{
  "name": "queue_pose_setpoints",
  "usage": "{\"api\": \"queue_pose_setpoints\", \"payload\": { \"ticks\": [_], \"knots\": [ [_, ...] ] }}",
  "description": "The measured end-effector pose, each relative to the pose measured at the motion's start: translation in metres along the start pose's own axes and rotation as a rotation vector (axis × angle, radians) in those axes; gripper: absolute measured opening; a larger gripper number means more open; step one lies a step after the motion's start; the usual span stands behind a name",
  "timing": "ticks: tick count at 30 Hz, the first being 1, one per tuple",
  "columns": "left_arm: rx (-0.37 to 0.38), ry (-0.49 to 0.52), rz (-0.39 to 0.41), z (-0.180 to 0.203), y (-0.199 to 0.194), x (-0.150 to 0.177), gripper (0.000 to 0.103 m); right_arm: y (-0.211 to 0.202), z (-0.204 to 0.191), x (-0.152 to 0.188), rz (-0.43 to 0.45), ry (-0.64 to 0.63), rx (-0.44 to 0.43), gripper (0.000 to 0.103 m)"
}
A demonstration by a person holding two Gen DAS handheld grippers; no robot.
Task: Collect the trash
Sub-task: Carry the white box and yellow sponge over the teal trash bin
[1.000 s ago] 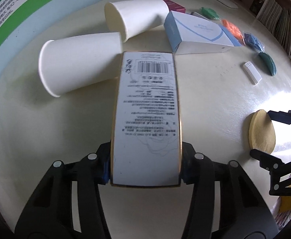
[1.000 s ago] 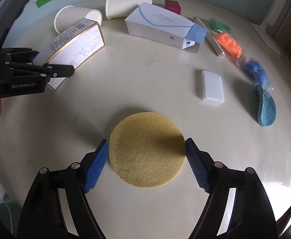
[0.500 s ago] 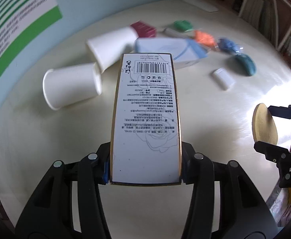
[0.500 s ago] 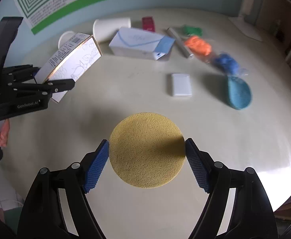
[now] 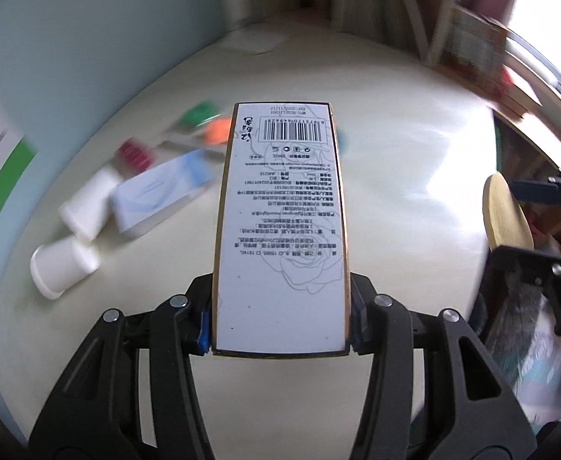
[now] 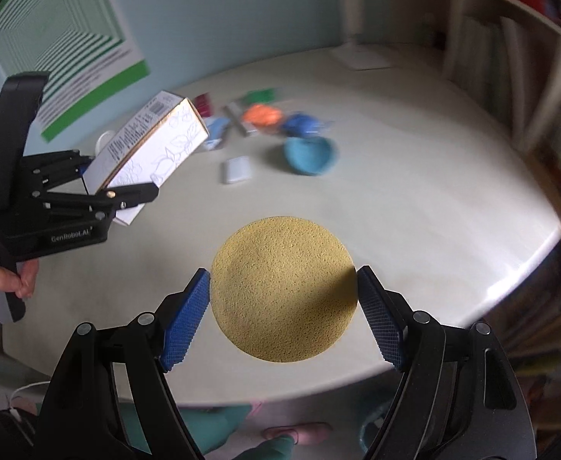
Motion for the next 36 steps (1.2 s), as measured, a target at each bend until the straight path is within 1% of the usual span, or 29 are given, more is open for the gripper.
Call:
{"api": "queue_pose_setpoints", "payload": {
  "ticks": [2,4,7,10,15,17,19,20,23,26,30,32,33,36],
  "knots": [
    [0.030,0.054,0.002,0.030,-0.002,-0.006,0.047,-0.017,0.025,0.014,0.020,0.053,0.025,0.077],
    [0.063,0.122,0.007,0.069,-0.005,-0.012,0.047,-0.032,0.048,0.030,0.042,0.106,0.050,0.077],
    [0.115,0.213,0.005,0.125,-0.005,-0.015,0.047,-0.061,0.093,0.064,0.072,0.214,0.096,0.077],
    [0.159,0.317,0.000,0.183,-0.007,-0.016,0.047,-0.080,0.130,0.098,0.088,0.312,0.129,0.077],
    [0.228,0.477,-0.029,0.277,-0.002,-0.006,0.047,-0.106,0.193,0.175,0.082,0.494,0.195,0.077],
    [0.270,0.521,-0.055,0.309,0.002,0.001,0.047,-0.109,0.212,0.204,0.072,0.561,0.216,0.077],
    [0.289,0.577,-0.088,0.344,0.010,0.012,0.047,-0.112,0.229,0.232,0.064,0.628,0.230,0.077],
    [0.292,0.603,-0.098,0.357,0.015,0.017,0.047,-0.112,0.237,0.250,0.058,0.670,0.231,0.077],
    [0.310,0.671,-0.146,0.394,0.030,0.035,0.047,-0.108,0.256,0.289,0.046,0.764,0.227,0.077],
    [0.316,0.728,-0.207,0.431,0.053,0.055,0.047,-0.094,0.274,0.326,0.014,0.830,0.225,0.077],
    [0.293,0.772,-0.285,0.456,0.087,0.075,0.047,-0.064,0.295,0.369,-0.043,0.916,0.198,0.077],
    [0.282,0.782,-0.338,0.466,0.104,0.085,0.047,-0.047,0.304,0.384,-0.066,0.937,0.183,0.077],
    [0.289,0.789,-0.359,0.472,0.114,0.091,0.047,-0.038,0.308,0.392,-0.081,0.946,0.181,0.077],
    [0.267,0.813,-0.391,0.485,0.142,0.104,0.047,-0.009,0.318,0.411,-0.111,0.978,0.153,0.077]
  ]
}}
Point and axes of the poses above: each gripper's, at about its wrist camera, not at the fingertips, and y roughly the way its jaws point, z to its right, x to its underside, the point moved 8 cm from there along y, roughly the way its jaws point, and after that the axes turned 8 degrees about -z, right-handed, at the moved point
